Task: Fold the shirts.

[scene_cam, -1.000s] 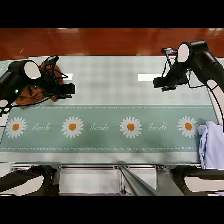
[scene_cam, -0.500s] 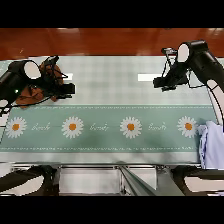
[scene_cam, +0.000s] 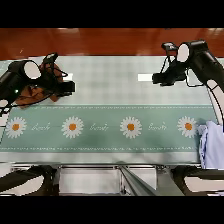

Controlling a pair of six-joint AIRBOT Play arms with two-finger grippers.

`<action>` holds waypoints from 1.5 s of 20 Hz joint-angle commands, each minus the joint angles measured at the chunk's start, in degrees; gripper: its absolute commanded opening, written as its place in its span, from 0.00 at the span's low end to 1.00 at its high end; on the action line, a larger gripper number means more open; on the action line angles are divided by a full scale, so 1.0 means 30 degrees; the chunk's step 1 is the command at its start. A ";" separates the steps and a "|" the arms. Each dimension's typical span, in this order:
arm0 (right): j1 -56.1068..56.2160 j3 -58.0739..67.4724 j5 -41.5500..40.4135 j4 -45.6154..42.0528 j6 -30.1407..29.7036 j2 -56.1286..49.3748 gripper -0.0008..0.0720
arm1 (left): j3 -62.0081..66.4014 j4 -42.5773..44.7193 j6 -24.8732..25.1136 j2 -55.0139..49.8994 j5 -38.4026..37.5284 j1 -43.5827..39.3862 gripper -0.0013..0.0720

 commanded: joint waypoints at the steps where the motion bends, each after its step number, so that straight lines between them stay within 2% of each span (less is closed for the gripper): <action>1: 0.0007 0.0073 -0.2120 -0.0510 -0.0437 0.0204 0.58 | 0.0896 0.0124 0.1625 0.0000 0.2732 0.0401 0.15; 2: 0.0007 0.0073 -0.1938 -0.1260 -0.0750 0.0583 0.57 | 0.1872 0.0277 0.2098 0.0000 0.2827 0.0816 0.41; 3: 0.0007 0.0066 -0.1552 -0.2208 -0.1166 0.1115 0.57 | 0.2878 0.0911 0.2266 0.0015 0.2827 0.1246 0.62; 4: 0.0007 0.0022 -0.1020 -0.3220 -0.1443 0.1887 0.57 | 0.3934 0.2098 0.2251 0.0066 0.2506 0.1741 0.71; 5: 0.0007 -0.0379 -0.0896 -0.3963 -0.1552 0.2900 0.57 | 0.4765 0.3373 0.2259 0.0117 0.2084 0.2259 0.71; 8: -0.0029 -0.3920 -0.3191 -0.4022 -0.0750 0.6280 0.57 | 0.5537 0.5865 0.2251 0.0058 0.1858 0.4379 0.71; 11: -0.0022 -0.8429 -0.5238 -0.3300 0.1144 0.8590 0.57 | 0.5544 0.4881 0.1224 -0.1086 0.1829 0.6666 0.71; 13: -0.0022 -1.0149 -0.5625 -0.2608 0.1821 0.8918 0.57 | 0.5544 0.2871 0.1362 -0.2433 0.1399 0.7905 0.71; 14: -0.0022 -1.0615 -0.5712 -0.2229 0.2055 0.8918 0.57 | 0.5544 0.1690 0.2062 -0.3300 0.0969 0.8342 0.71; 15: -0.0022 -1.0950 -0.5894 -0.1865 0.2251 0.8918 0.57 | 0.5544 0.1202 0.3104 -0.4182 0.0597 0.8531 0.71; 16: -0.0022 -1.1081 -0.6047 -0.1581 0.2397 0.8918 0.57 | 0.5544 0.1326 0.3475 -0.4830 0.0495 0.8546 0.71; 21: -0.0022 -1.1081 -0.6419 -0.1188 0.2929 0.8925 0.57 | 0.5544 0.1982 0.3461 -0.7329 0.1916 0.8160 0.71; 25: -0.0007 -1.1081 -0.6834 -0.0889 0.3031 0.8925 0.57 | 0.5544 0.1982 0.3461 -0.8335 0.1960 0.7708 0.71; 26: -0.0007 -1.1081 -0.6943 -0.0896 0.3031 0.8925 0.57 | 0.5544 0.1982 0.3395 -0.8386 0.1851 0.7708 0.69; 27: -0.0007 -1.1081 -0.6994 -0.0903 0.3031 0.8925 0.57 | 0.5552 0.1982 0.3388 -0.8357 0.1676 0.7715 0.56; 28: -0.0007 -1.1081 -0.6980 -0.0911 0.3024 0.8925 0.57 | 0.5727 0.1982 0.3410 -0.8327 0.1027 0.7723 0.27; 29: -0.0007 -1.1081 -0.6980 -0.0911 0.3024 0.8925 0.57 | 0.6054 0.1982 0.3424 -0.8327 0.0364 0.7723 0.04; 30: -0.0007 -1.1081 -0.6987 -0.0911 0.3024 0.8939 0.57 | 0.6586 0.1931 0.3410 -0.8284 -0.0481 0.7715 0.04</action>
